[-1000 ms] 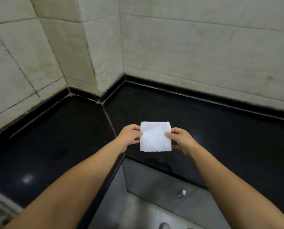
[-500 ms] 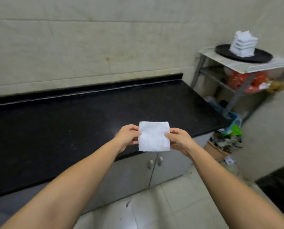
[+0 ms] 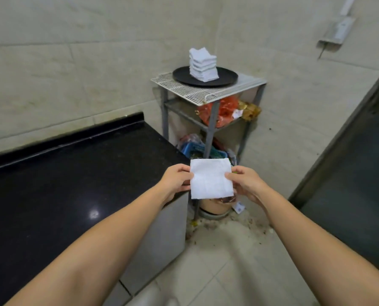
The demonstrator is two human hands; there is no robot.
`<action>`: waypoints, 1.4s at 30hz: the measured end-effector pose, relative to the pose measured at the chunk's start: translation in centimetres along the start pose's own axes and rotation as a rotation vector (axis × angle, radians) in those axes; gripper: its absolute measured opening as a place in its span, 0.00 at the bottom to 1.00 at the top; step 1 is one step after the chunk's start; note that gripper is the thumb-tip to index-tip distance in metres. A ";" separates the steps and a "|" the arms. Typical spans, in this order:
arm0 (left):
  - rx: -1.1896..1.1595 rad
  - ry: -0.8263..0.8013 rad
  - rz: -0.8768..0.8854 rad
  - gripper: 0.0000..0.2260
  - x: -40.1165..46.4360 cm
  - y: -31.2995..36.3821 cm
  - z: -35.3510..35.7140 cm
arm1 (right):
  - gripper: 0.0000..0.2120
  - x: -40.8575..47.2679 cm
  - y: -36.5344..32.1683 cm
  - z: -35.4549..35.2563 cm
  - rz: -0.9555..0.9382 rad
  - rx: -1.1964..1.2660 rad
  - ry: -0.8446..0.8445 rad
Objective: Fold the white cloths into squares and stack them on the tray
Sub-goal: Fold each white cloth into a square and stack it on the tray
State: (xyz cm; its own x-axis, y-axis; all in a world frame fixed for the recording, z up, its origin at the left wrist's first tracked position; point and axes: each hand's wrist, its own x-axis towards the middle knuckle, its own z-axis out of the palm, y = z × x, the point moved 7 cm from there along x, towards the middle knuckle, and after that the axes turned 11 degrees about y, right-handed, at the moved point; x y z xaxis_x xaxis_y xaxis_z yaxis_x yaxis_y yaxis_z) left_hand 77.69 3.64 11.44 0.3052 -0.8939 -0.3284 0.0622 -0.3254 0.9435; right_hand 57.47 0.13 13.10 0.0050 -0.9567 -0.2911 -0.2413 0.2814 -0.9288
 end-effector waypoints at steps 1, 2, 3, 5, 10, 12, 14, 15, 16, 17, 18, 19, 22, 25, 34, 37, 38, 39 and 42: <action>0.002 -0.001 0.015 0.06 1.5 1.0 0.9 | 0.04 1.6 -0.8 -0.5 -0.008 0.012 0.000; 0.007 -0.002 0.033 0.06 3.2 2.1 1.7 | 0.02 3.3 -1.8 -0.9 -0.016 0.020 0.002; 0.009 -0.002 0.052 0.06 5.0 3.3 2.4 | 0.02 5.2 -2.9 -1.3 -0.030 0.020 0.005; 0.013 -0.004 0.093 0.06 9.0 6.0 3.7 | 0.03 9.2 -5.3 -1.8 -0.068 0.020 0.023; -0.002 -0.024 0.181 0.03 18.9 15.1 6.5 | 0.03 19.7 -13.1 -3.0 -0.130 0.075 0.067; -0.024 -0.025 0.213 0.05 22.0 19.0 7.3 | 0.01 23.7 -16.7 -3.5 -0.164 0.071 0.088; -0.053 -0.022 0.246 0.06 24.7 22.3 7.8 | 0.02 27.2 -20.0 -3.7 -0.213 0.050 0.090; -0.062 -0.017 0.256 0.06 26.0 23.6 7.9 | 0.02 28.8 -21.6 -3.6 -0.238 0.041 0.078; -0.075 -0.009 0.264 0.05 27.4 24.8 8.0 | 0.02 30.4 -23.0 -3.5 -0.264 0.030 0.065; -0.090 0.002 0.272 0.04 28.8 26.0 8.0 | 0.02 32.1 -24.4 -3.3 -0.290 0.014 0.054; -0.102 0.023 0.280 0.03 30.2 27.2 8.0 | 0.02 33.8 -25.8 -3.1 -0.309 0.007 0.041; -0.112 0.048 0.286 0.03 31.7 28.4 8.0 | 0.02 35.6 -27.3 -2.8 -0.322 0.008 0.023; -0.150 0.118 0.295 0.03 36.1 31.8 8.3 | 0.05 41.4 -31.5 -1.7 -0.342 0.050 -0.031; -0.186 0.225 0.316 0.05 40.7 35.2 8.4 | 0.06 47.3 -35.6 -0.4 -0.372 0.040 -0.086; -0.222 0.557 0.279 0.03 50.6 40.3 7.1 | 0.07 60.1 -43.7 5.3 -0.413 0.002 -0.318; -0.208 0.618 0.226 0.02 52.1 39.3 7.0 | 0.07 62.5 -42.8 6.7 -0.394 -0.027 -0.380; -0.209 0.628 0.211 0.02 52.4 38.7 6.9 | 0.07 63.0 -42.3 7.0 -0.382 -0.047 -0.387; -0.212 0.633 0.200 0.03 52.6 38.1 6.9 | 0.07 63.4 -41.8 7.2 -0.368 -0.055 -0.396; -0.212 0.642 0.189 0.06 52.4 36.7 6.7 | 0.08 63.8 -40.5 7.5 -0.362 -0.061 -0.429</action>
State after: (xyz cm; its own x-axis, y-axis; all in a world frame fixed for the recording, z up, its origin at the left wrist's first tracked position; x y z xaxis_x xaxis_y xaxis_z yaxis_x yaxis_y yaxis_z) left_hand 89.59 -57.26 28.55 0.8260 -0.5487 -0.1289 0.1171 -0.0566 0.9915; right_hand 74.87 -71.77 30.38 0.4888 -0.8717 -0.0356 -0.2066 -0.0760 -0.9755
